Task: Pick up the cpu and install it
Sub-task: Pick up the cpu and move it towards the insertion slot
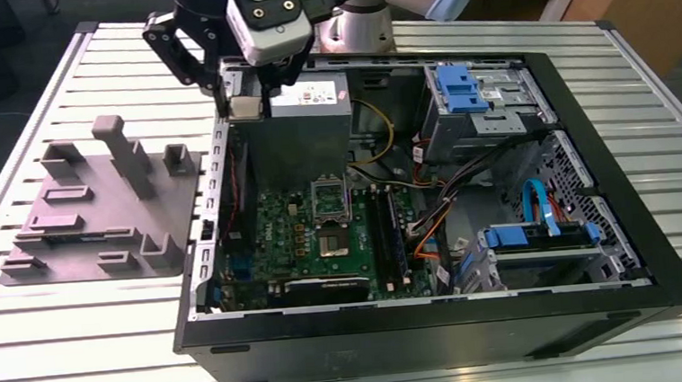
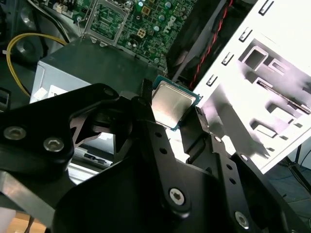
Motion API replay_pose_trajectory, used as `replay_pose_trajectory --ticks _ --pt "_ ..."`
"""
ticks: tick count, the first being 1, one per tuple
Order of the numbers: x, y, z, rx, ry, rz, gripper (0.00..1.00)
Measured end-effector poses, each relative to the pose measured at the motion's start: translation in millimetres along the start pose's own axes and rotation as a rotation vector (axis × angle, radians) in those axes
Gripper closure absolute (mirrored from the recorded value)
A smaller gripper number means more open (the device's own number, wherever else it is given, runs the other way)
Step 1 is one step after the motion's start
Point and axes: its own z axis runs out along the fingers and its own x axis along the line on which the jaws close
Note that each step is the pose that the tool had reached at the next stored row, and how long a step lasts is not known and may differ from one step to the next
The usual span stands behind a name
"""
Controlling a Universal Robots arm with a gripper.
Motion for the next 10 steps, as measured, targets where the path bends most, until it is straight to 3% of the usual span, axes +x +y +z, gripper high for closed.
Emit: replay_pose_trajectory --ticks 10 --pt "-10.7 0.4 -0.1 -0.0001 0.0 0.0 0.53"
